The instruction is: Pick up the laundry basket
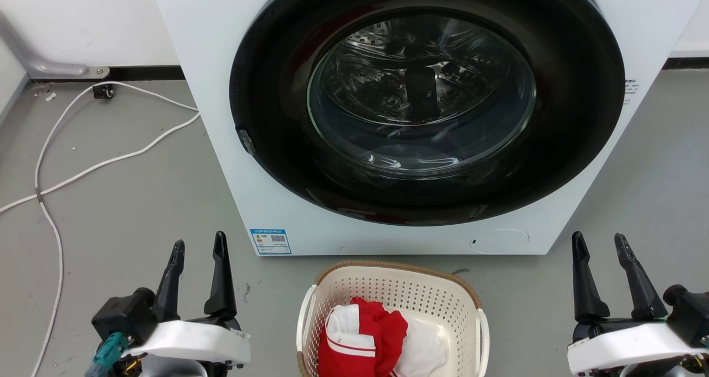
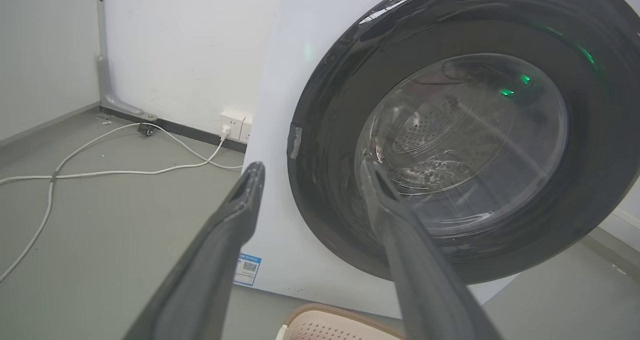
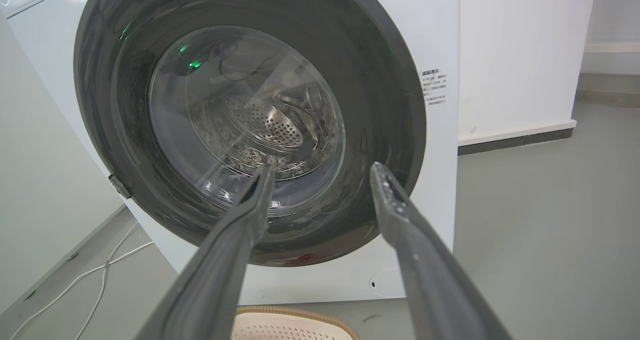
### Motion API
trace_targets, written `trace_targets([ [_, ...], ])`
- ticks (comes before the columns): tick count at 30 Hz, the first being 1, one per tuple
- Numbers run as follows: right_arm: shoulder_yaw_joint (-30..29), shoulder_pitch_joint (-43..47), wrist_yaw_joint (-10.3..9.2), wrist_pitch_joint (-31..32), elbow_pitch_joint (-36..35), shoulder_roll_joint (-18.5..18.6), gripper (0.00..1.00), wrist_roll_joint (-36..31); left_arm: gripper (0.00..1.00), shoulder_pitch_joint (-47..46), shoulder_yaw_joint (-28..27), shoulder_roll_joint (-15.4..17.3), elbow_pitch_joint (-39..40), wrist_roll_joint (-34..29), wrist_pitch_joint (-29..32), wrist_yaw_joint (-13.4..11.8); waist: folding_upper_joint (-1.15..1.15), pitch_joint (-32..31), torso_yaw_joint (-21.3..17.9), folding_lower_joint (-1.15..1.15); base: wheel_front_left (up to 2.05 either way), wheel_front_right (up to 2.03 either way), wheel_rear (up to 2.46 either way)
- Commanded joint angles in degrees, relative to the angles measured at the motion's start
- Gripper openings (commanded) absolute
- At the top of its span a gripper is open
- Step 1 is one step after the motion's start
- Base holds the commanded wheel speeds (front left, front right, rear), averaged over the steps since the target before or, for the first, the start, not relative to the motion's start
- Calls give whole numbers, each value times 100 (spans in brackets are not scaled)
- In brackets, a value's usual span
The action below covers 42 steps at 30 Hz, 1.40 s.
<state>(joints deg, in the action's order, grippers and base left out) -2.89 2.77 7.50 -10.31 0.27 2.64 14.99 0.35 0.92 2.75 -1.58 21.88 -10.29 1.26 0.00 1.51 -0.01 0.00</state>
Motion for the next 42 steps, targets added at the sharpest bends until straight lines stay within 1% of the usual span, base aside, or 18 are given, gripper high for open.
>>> trace_targets([
  [1, -3, 28, -1, -46, -67, 29, 100, -106, 100, 28, 3, 18, 47, -103, -51, -24, 0, 0, -2, 0, 0, 0, 0],
  [11, -1, 104, -1, -176, -104, 31, 100, -656, 100, 92, 39, 19, 34, -666, -176, -67, 0, 8, -9, 0, 0, 0, 0],
  [26, -5, 220, -2, -348, -144, 34, 100, -1400, 100, 175, 104, 19, 31, -1331, -347, -168, 0, 7, 0, 0, 0, 0, 0],
  [42, -24, 311, -3, -490, -181, 37, 100, -1973, 100, 248, 153, 20, -10, -1912, -507, -254, 0, 7, 13, 0, 0, 0, 0],
])
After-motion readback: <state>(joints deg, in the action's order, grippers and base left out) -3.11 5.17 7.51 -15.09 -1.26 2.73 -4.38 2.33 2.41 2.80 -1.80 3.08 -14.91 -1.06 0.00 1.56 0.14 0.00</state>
